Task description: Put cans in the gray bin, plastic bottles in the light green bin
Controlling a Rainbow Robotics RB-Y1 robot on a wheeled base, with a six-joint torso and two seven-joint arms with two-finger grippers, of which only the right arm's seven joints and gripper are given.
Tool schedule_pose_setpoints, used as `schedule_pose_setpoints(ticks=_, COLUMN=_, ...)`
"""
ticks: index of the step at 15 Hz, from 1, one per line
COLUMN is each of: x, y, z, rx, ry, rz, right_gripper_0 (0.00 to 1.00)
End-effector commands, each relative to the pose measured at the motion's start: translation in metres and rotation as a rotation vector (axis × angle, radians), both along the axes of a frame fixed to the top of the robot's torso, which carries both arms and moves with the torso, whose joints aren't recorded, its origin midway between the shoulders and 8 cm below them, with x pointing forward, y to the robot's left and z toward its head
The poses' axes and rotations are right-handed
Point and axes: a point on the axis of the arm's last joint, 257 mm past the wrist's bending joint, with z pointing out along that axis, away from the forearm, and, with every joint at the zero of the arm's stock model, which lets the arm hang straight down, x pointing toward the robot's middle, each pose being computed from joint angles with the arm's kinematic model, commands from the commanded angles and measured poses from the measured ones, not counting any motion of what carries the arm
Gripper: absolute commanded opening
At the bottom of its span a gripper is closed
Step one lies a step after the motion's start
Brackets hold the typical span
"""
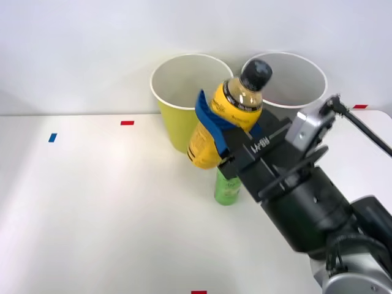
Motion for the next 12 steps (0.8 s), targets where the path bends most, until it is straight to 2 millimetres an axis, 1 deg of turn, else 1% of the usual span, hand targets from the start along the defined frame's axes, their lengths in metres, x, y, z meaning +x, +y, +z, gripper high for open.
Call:
schedule_pose_setpoints(ticks=1, x=0.047, y=0.01, z=0.033, rx=0.062, ry=-0.038, rz=-0.006, right_gripper_0=0.0)
schedule_pose_setpoints(ticks=3, x=0.08, y=0.014, z=0.042, rx=0.059, ry=-0.052, rz=-0.043, right_gripper_0=0.0)
schedule_pose_setpoints(ticks=7, x=0.134, y=0.024, z=0.056, rx=0.039, ry=-0.06, rz=-0.089, right_gripper_0=0.0)
schedule_pose_setpoints(ticks=9, x=0.157, y=0.032, z=0.055, rx=0.013, ry=-0.051, rz=-0.108, right_gripper_0=0.0)
schedule_pose_setpoints(ticks=10, x=0.172, y=0.037, z=0.052, rx=-0.007, ry=-0.04, rz=-0.122, right_gripper_0=0.0)
schedule_pose_setpoints(ticks=12, x=0.194, y=0.042, z=0.042, rx=-0.047, ry=-0.023, rz=-0.152, right_gripper_0=0.0)
